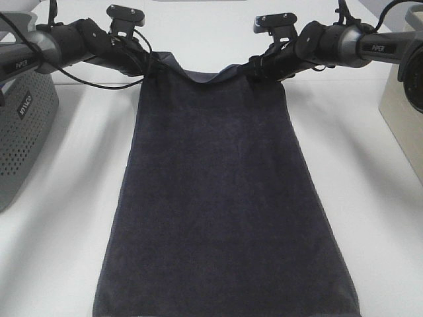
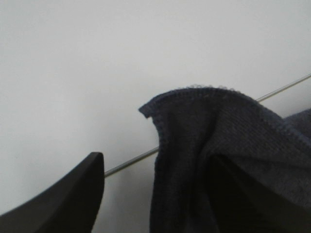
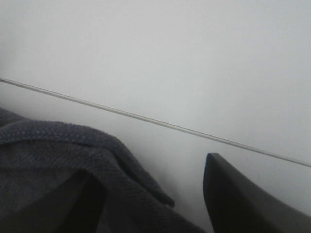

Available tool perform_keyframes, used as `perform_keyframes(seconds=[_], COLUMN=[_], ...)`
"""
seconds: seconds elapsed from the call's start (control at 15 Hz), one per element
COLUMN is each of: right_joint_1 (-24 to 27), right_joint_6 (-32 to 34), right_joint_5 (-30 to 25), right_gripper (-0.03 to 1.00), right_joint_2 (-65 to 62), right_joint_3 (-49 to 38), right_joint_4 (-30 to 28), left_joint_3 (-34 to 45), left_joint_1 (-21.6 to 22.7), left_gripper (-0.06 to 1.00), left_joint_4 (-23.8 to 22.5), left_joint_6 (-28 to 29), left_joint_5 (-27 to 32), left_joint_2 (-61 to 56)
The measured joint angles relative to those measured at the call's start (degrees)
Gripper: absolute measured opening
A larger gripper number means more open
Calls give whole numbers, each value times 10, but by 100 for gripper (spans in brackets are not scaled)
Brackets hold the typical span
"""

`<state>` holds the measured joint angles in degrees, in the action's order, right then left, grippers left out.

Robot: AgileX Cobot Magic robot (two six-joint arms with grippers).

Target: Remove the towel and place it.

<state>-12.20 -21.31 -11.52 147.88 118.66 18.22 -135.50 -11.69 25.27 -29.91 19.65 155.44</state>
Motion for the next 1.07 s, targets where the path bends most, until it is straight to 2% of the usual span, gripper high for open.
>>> perform_keyframes(seconds=[0.13,0.33,0.6,0.73,0.87,1.07], right_joint_1=[0,0,0,0,0,0], right_joint_6=[0,0,0,0,0,14], right_joint_5=[-13,-30,-75,-77,-54,16], right_gripper=[58,58,58,58,58,58], right_joint_2=[0,0,1,1,-1,-4], right_joint_3=[0,0,-1,-1,2,15], right_joint_4=[3,3,8,8,18,81], left_joint_3=[0,0,0,0,0,0], left_joint_1=[1,1,1,1,2,3], left_gripper=[63,63,63,63,63,63], left_joint_4=[1,9,13,10,7,7], left_joint_6=[0,6,48,53,53,62], left_joint_5=[-10,-30,-32,-32,-33,-49], left_joint_2=[0,1,6,21,28,26])
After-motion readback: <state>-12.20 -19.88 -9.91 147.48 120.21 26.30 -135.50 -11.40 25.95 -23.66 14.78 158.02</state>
